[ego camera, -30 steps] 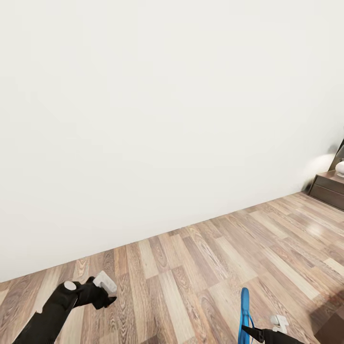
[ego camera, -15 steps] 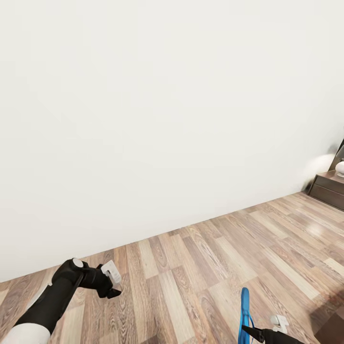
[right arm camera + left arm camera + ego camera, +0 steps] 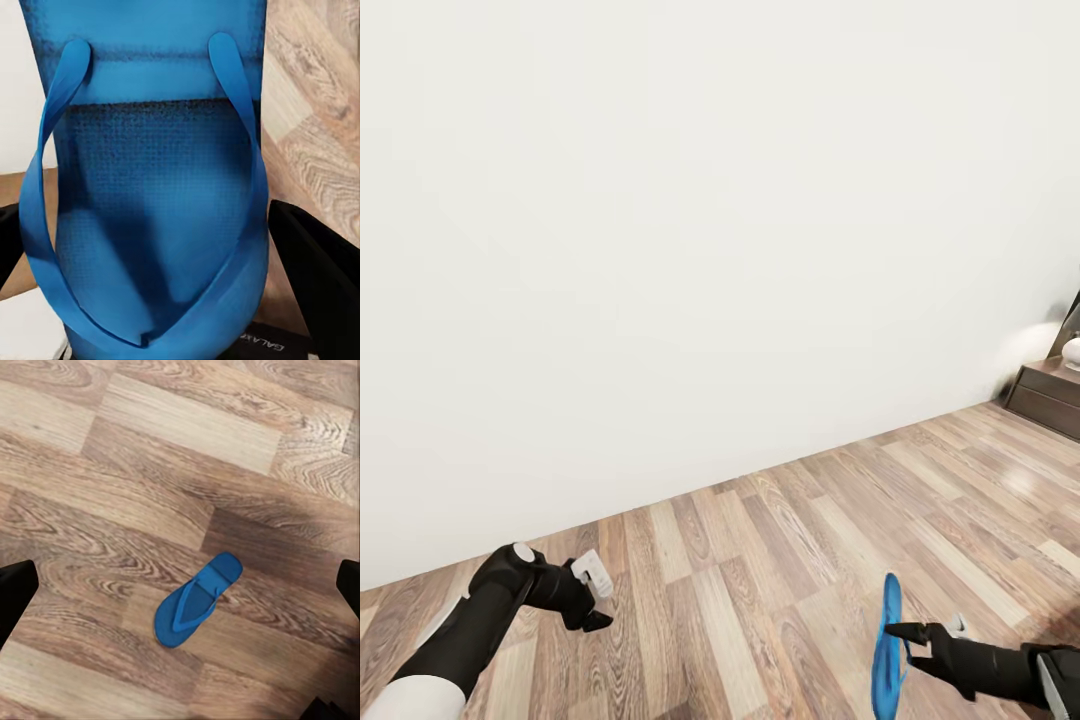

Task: In the bedroom, move the book from the bed onto either nightstand, and place the two sandals side by side next to the bed.

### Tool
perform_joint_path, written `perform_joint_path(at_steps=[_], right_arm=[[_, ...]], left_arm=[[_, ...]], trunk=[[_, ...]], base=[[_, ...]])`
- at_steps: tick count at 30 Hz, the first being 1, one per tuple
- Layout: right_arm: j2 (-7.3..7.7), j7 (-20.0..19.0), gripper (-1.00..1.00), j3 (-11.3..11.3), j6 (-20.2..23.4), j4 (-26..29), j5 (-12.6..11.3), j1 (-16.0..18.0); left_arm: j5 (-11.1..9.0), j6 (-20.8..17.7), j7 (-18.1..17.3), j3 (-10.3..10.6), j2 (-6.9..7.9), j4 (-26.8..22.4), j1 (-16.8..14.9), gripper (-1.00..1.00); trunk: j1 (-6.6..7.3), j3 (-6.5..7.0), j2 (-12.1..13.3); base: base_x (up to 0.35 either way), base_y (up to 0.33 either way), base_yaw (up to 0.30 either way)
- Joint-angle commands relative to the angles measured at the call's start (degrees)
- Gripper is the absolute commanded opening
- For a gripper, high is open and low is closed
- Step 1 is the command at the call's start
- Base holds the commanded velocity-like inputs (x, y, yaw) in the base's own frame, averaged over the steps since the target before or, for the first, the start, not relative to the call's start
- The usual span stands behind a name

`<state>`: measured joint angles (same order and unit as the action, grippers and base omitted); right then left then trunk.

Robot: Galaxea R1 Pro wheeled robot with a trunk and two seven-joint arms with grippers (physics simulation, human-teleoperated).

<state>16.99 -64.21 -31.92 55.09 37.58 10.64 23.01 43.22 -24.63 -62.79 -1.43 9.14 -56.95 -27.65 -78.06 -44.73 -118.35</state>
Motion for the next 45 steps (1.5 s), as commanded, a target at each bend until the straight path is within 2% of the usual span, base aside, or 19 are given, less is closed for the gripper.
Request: perform_joint_path(at_steps=[1,4,6,7,9,12,15,38,45], right_arm=[[-0.03,-0.5,-1.00,-0.2,1.2,0.9,-0.1,0.3],[0.08,-1.5,-1.00,-0.2,3.9,2.0,-7.5,1.1],[0.54,-1.8,-1.00,-0.2,4.6,2.3,-10.9,1.2],[1.08,-1.9,-1.00,-0.2,4.8,2.3,-12.4,1.2],[1.61,-2.0,-1.00,-0.1,4.9,2.4,-13.7,1.3],[1.94,-2.0,-1.00,0.0,4.9,2.4,-14.6,1.3],[2.04,-2.0,-1.00,0.1,4.9,2.4,-15.0,1.3],[2.09,-2.1,-1.00,0.2,4.9,2.4,-15.1,1.3],[2.09,-2.1,-1.00,0.2,4.9,2.4,-15.0,1.3]], left_arm=[[0.4,-0.6,-0.4,-0.1,-0.06,-0.1,0.0,1.00],[1.8,-1.3,-0.6,0.0,-0.22,0.0,0.0,1.00],[2.7,-2.9,-0.6,0.1,-0.25,0.0,0.0,1.00],[3.4,-4.9,-0.6,0.1,-0.25,0.0,0.0,1.00],[4.1,-7.6,-0.6,0.1,-0.26,0.0,0.0,1.00],[4.6,-10.2,-0.6,0.1,-0.31,0.0,0.0,1.00],[4.8,-11.1,-0.6,0.1,-0.32,0.0,0.0,1.00],[4.6,-11.5,-0.6,0.1,-0.41,0.0,0.0,1.00],[4.7,-11.6,-0.5,0.1,-1.93,0.0,0.1,1.00]], trunk=[[0.01,-0.06,0.0],[0.01,-0.06,0.0],[0.01,-0.06,0.0],[0.01,-0.06,0.0],[0.01,-0.06,0.0],[-0.43,-0.42,-0.8],[-1.09,-0.96,-2.0],[-6.14,-5.09,-11.3],[-7.68,-6.35,-14.1]], base=[[0.000,0.000,0.000],[0.000,0.000,0.000],[0.000,0.000,0.000],[0.000,0.000,0.000],[0.000,0.000,0.000],[0.000,0.000,0.000],[0.000,0.000,0.000],[0.000,0.000,0.000],[0.000,0.000,0.000]])
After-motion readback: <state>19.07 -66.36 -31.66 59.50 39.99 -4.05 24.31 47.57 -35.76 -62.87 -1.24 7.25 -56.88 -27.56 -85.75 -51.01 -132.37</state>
